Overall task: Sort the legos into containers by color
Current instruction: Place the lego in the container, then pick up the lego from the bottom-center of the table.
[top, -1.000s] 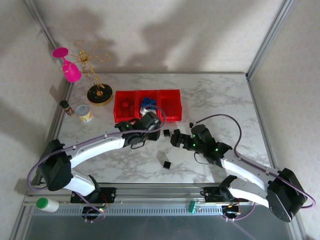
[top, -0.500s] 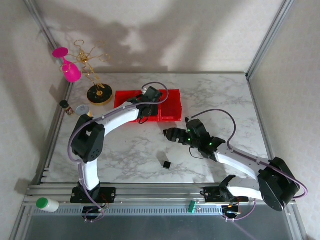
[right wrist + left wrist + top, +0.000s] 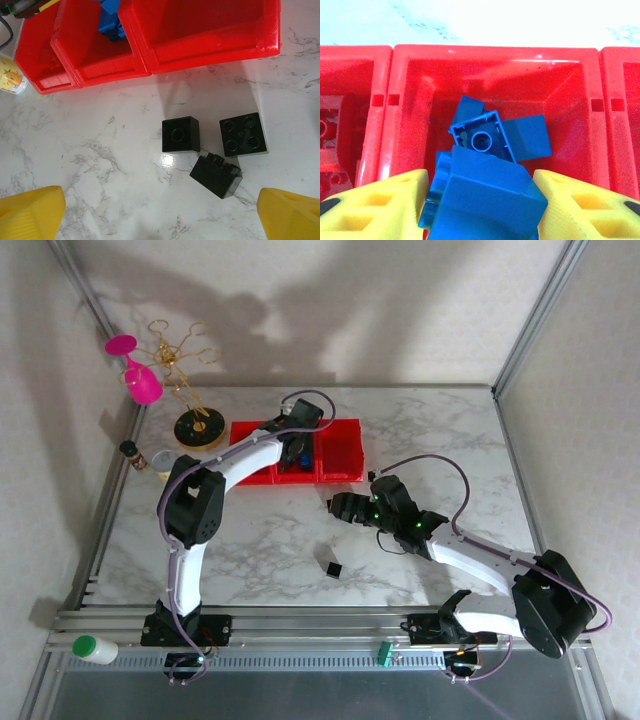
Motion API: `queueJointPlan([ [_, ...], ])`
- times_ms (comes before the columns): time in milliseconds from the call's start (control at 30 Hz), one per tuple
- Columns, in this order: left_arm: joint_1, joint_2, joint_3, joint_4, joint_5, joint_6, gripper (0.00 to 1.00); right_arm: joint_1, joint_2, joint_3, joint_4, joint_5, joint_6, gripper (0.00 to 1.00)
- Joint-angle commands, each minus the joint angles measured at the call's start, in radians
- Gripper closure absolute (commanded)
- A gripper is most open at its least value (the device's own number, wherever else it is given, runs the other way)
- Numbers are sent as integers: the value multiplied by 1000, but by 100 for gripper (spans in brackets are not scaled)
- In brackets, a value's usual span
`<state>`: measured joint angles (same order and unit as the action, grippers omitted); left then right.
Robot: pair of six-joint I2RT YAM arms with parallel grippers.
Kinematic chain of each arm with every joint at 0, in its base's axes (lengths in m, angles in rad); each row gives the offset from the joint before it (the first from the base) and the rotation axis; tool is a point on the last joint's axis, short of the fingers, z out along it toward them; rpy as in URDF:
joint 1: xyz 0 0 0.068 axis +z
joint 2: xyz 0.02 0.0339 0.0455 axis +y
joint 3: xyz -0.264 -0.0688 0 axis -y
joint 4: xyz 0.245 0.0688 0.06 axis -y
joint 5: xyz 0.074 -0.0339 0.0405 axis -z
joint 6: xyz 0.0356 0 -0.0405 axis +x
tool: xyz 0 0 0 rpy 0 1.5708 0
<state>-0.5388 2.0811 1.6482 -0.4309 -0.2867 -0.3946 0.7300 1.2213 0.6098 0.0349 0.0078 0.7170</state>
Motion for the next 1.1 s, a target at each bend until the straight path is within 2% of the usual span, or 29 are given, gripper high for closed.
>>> queueJointPlan([
  [0,10,6,33,-27,-35,22,43,-7,5,34,4,25,-34,1],
  [367,13,-35,63,-66,-43,34,37,-6,-24,36,-34,23,-51,1],
  [600,11,-194,-23,-39,18,21,36,6,-29,58,-115,46,-75,1],
  [900,-16,-519,-336,49,137,-29,34,65,-38,76,-276,109,-52,1],
  [1067,-47,-716,-544,92,206,-49,29,125,-41,66,-344,155,2,1],
])
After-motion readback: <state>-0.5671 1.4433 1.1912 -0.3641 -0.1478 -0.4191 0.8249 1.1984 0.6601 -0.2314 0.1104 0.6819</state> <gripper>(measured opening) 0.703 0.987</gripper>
